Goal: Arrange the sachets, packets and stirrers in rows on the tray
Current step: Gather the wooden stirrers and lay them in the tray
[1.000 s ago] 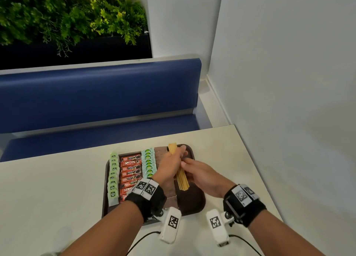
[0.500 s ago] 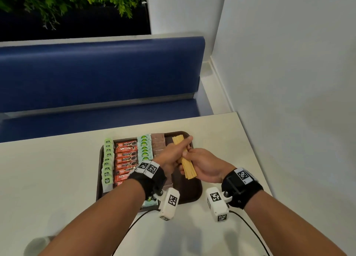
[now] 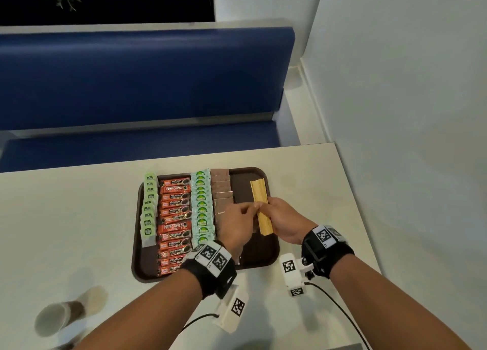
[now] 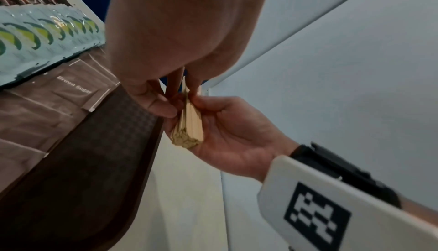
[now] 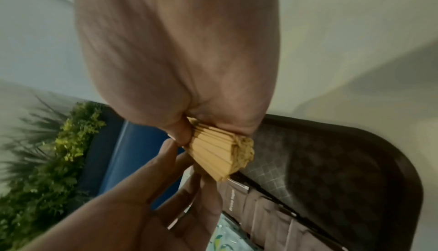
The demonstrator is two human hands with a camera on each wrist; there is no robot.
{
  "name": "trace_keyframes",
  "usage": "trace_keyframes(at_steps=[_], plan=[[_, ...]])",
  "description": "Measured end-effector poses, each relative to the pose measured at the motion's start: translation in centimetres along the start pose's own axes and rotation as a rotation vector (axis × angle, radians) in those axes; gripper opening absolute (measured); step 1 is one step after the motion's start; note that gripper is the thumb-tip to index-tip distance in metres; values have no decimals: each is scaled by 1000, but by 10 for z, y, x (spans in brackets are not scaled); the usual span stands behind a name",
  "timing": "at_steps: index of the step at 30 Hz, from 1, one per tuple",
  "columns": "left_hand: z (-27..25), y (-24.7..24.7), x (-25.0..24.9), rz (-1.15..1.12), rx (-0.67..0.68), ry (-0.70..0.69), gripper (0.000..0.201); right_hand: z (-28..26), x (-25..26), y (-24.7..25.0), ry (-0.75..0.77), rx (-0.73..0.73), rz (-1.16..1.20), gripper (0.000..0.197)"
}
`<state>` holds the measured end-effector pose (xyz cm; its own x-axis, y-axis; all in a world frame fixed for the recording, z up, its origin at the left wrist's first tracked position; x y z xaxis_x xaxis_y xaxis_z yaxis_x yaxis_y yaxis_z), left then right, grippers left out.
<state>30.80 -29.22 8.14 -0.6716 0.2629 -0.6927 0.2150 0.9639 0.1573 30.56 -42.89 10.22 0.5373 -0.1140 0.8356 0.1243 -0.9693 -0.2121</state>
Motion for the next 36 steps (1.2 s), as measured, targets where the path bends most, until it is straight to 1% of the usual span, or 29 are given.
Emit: trace_keyframes(at_steps=[3, 7, 11, 15, 17, 20, 23, 24, 25, 27, 29, 31, 35, 36], plan=[[4, -4, 8, -76, -45, 70, 24, 7, -14, -4, 29, -32, -140, 35], [6, -2, 11, -171, -1, 189, 20, 11, -31, -5, 9, -86, -223, 33], [10, 1, 15, -185, 39, 269, 18, 9, -37, -7, 16, -92, -236, 31], [16, -2, 25, -194, 46, 335, 17, 8, -47, -8, -56, -125, -230, 31], [20, -3, 31, -178, 17, 348, 14, 6, -52, -10, -100, -130, -255, 31], [24, -3, 41, -131, -23, 350, 11, 8, -64, -11, -179, -133, -334, 37], [28, -2, 48, -49, -18, 339, 18, 22, -98, 1, -252, -124, -455, 46], [31, -2, 51, -32, -14, 339, 19, 25, -105, 2, -268, -120, -483, 48], [32, -1, 54, -28, -12, 346, 19, 21, -100, -2, -283, -118, -513, 48], [38, -2, 59, -29, -13, 361, 15, 12, -80, -14, -286, -119, -571, 42], [44, -4, 64, -28, -30, 382, 11, 12, -78, -16, -300, -111, -624, 40], [48, -6, 68, -24, -55, 397, 11, 16, -82, -17, -295, -106, -678, 42], [56, -7, 76, 32, -44, 368, 22, 37, -110, -9, -286, -105, -796, 47], [58, -7, 78, 42, -41, 359, 25, 37, -106, -11, -278, -100, -831, 46]])
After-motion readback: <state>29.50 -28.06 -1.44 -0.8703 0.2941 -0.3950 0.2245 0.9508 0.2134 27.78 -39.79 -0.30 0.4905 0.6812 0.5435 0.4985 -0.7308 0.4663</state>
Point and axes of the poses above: each hand's wrist, its own z-axis towards the middle knuckle, its own y-axis out of the back of the hand, x = y × z, the point moved 2 cm from there along z, towards the middle knuckle, and after that the axes turned 11 degrees about y, right-handed, at the moved point
